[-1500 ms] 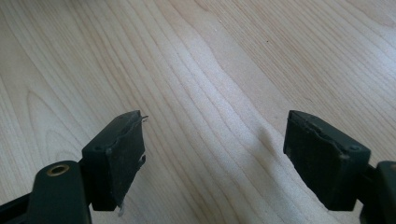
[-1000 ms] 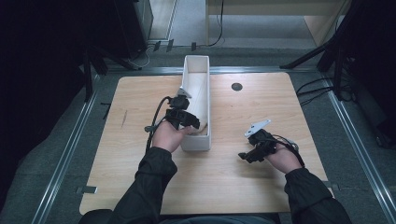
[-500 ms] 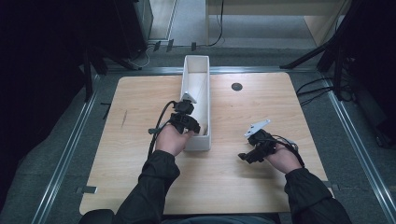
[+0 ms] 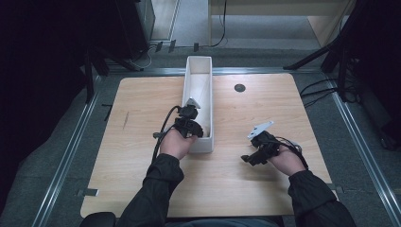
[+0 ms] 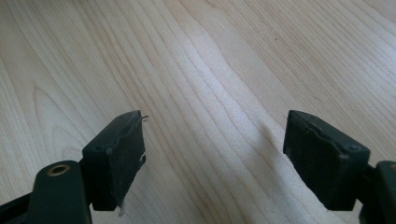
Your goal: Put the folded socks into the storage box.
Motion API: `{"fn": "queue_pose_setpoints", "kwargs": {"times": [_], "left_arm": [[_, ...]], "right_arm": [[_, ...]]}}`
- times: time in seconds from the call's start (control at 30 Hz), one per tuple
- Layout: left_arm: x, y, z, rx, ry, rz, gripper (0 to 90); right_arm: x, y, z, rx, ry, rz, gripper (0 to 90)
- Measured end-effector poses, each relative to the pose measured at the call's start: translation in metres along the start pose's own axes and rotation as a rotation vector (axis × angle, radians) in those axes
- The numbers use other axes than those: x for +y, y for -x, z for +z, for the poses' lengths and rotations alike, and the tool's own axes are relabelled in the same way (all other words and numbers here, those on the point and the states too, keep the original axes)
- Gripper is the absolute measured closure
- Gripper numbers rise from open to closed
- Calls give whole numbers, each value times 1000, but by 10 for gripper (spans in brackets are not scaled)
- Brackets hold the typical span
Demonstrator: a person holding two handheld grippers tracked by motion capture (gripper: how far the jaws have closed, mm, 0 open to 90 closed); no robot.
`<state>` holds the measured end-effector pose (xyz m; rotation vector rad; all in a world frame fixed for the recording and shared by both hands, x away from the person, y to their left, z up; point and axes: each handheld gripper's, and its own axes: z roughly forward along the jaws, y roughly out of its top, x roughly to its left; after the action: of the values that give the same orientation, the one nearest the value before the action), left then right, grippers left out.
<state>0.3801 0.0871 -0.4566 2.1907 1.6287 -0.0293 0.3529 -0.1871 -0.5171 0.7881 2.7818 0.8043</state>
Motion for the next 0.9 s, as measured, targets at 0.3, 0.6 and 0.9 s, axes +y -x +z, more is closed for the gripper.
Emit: {"fn": "queue_pose_setpoints", "kwargs": {"times": [0.3,0.6,0.9], "left_arm": [[1,-1,8,12,-20,-1,793],[0,-2,7,2,-10,2,711],[4,1,-23,-36,64,19,662]], "right_arm": [[0,0,0,1,-4,-4,207],[1,-1,1,0,-9,-7,207],[1,0,2,-3,-8,-10,207]]}}
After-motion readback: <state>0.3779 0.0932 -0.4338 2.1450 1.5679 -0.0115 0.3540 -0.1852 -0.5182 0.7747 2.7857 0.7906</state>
